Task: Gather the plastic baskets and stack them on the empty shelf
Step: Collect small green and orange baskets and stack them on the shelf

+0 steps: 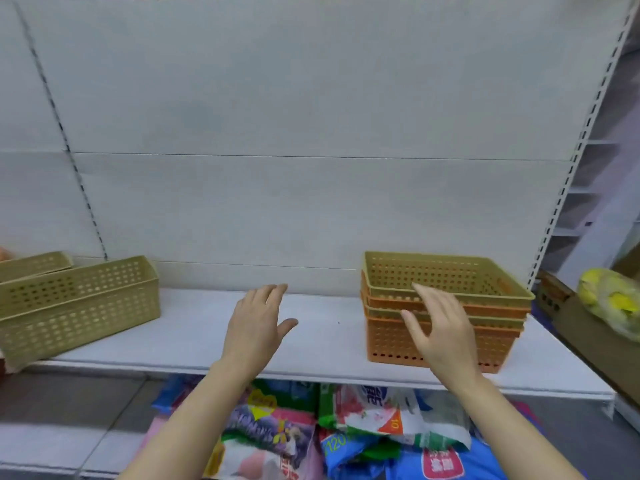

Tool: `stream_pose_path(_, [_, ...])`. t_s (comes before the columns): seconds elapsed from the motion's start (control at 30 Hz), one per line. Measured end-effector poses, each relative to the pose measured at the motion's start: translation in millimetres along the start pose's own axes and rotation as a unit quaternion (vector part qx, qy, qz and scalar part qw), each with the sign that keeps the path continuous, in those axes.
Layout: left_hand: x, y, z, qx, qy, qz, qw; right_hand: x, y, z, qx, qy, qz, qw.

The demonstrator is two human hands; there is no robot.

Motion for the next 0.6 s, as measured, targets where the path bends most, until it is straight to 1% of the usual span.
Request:
stream_pose_path(0.23, [-48.0,-55.6,129.6,0.096,-0.03,-0.016,0.995,2.5,89.9,143.1,0.093,-0.048,0.016,0.994])
stream_pose_path(0.33, [-66.6,-80.2,189.1,0.109,-0.054,-0.014,0.993,5.9,120.5,212.0,0.12,-0.068,0.019,0.99])
stream_pose_path(0.37, [-69.1,-85.5,198.9,0.107,-0.06,-0.016,0.992,6.4,127.0,223.6,0.125,-0.069,0.026,0.989])
stream_pose_path(0.43, [-86.5,-105.6,249.7,0.118,-0.093,-0.019,0.988,7.6,151.5,275.8,0.146,-0.086,0.031,0.985])
stream_pose_path(0.5, [-92.4,-114.4,266.4,0.117,-0.096,-0.023,0.988,7.0,165.6,294.2,0.154,-0.082,0.049,0.983])
stream_pose_path(0.6, [-109.2,-133.9,322.5,0.135,-0.122,-0.024,0.983,13.4,195.8,347.0,0.176,-0.092,0.06,0.978])
Point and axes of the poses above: each hand's wrist, its own x-axis towards the middle knuckle, its own y-axis out of the palm, z = x × y, the point moved 10 cm from there along x, towards the middle knuckle, and after that the axes turned 5 degrees about -y, right-handed, at the moved point
